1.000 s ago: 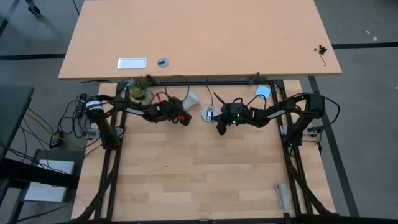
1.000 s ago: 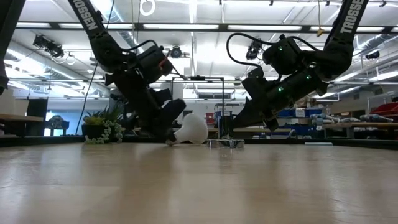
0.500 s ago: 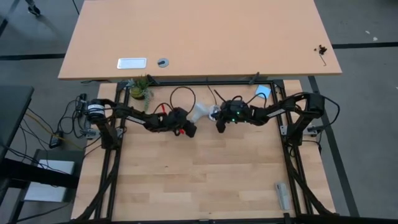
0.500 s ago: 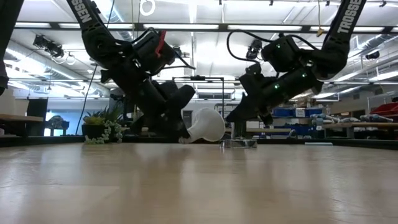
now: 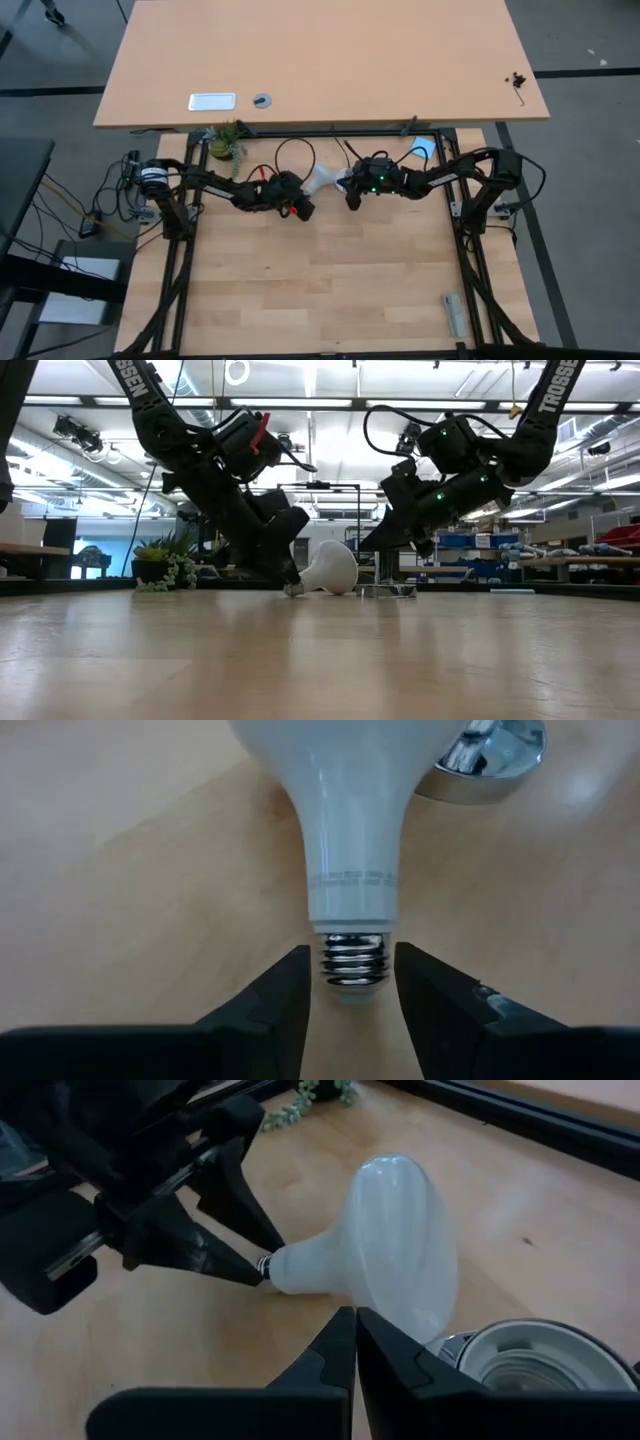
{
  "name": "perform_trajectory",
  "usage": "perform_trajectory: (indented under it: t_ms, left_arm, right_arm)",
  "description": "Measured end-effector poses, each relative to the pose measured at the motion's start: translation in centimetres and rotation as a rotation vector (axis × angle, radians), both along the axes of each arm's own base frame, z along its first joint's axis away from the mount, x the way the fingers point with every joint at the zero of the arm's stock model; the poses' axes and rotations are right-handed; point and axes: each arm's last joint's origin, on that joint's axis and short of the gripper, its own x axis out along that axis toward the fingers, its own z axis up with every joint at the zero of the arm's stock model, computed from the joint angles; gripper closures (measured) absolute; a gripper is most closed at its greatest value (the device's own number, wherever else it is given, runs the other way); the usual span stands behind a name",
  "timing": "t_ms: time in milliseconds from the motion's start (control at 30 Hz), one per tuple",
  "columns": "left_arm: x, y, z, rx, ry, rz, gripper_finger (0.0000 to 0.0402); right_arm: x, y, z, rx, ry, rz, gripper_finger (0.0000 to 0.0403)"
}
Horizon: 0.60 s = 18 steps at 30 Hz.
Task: Screw lightbulb
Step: Move the white lightbulb to the top center of the table, then return to Home Position
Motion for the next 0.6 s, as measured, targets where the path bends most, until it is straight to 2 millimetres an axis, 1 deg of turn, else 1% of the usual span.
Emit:
perform_trajectory:
  t_ms: [133,267,500,600]
  left_arm:
    - [0.0,-0.1,0.1,0.078,0.048,-0.082,0.0249]
    - [0.0,-0.7,1.0,0.103,0.035,-0.118,0.0253]
    - [-0.1,-2.8,3.6,0.269,0.010,-0.138,0.0271]
    - [-0.1,-3.8,4.2,0.322,0.013,-0.174,0.0276]
  right_arm:
    - [0.0,0.0,0.0,-0.036,0.011,0.032,0.0382]
    - [0.1,0.4,0.0,-0.058,0.015,0.114,0.0393]
    - [0.4,1.3,0.0,-0.092,0.019,0.203,0.0398]
    - [0.6,1.8,0.0,-0.108,0.022,0.229,0.0399]
